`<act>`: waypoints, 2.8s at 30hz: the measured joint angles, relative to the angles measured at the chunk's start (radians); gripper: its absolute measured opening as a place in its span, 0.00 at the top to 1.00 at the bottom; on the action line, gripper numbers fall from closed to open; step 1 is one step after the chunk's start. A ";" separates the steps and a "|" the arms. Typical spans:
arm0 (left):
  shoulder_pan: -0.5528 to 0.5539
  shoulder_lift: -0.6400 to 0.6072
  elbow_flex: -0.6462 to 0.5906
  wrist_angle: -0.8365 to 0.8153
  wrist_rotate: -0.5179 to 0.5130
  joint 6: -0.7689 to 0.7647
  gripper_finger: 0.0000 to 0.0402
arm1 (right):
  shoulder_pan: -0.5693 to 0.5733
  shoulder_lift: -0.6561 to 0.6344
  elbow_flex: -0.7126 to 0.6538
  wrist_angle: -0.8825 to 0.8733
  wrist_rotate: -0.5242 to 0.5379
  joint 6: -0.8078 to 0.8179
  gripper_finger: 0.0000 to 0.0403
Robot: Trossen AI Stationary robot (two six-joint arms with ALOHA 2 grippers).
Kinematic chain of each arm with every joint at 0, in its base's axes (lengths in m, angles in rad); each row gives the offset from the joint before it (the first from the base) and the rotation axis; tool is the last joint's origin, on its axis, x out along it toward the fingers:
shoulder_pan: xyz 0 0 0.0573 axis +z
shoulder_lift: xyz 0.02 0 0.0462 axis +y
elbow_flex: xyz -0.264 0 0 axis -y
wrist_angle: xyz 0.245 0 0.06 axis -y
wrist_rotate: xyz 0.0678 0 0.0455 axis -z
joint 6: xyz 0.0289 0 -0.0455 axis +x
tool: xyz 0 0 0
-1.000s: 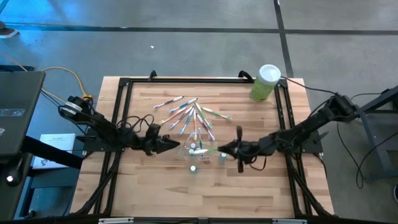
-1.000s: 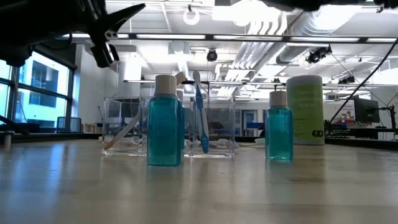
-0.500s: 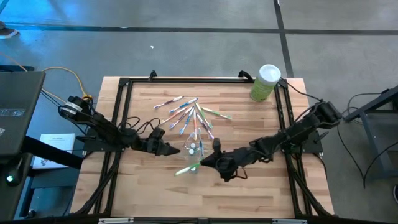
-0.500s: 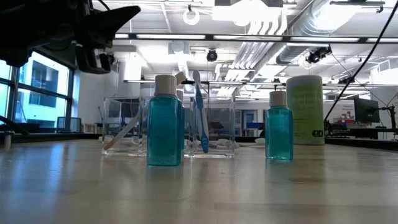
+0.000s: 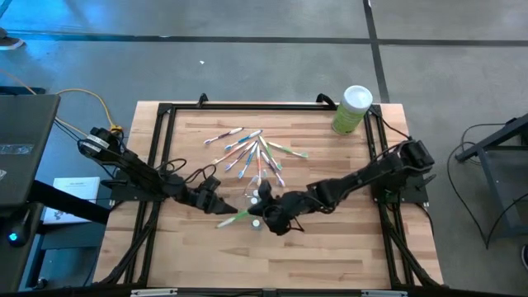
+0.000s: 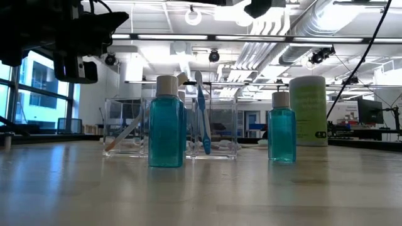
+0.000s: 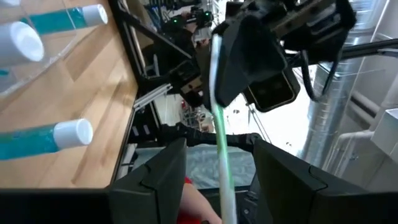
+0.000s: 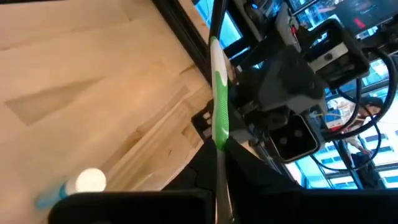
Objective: Pick & Place toothbrushing station
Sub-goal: Put the green toothbrush into the transparent organizer
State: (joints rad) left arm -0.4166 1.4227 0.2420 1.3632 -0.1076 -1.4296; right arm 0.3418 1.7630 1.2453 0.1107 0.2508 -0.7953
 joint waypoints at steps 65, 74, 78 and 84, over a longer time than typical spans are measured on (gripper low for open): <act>-0.025 -0.006 0.045 -0.072 -0.107 0.582 0.96 | 0.203 0.011 0.005 -0.019 0.727 0.018 0.60; -0.169 -0.033 0.045 -0.021 -0.503 1.004 0.96 | 0.217 -0.042 0.006 -0.303 0.811 0.391 0.62; -0.267 -0.034 0.069 0.045 -0.760 1.275 0.96 | 0.188 -0.089 0.005 -0.393 0.657 0.622 0.63; -0.323 -0.019 0.167 0.047 -0.917 1.521 0.96 | 0.093 -0.105 0.004 -0.305 0.399 0.723 0.63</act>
State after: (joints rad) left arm -0.7398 1.4042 0.4093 1.4101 -1.0247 0.0911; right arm 0.4350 1.6585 1.2495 -0.1941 0.6497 -0.0723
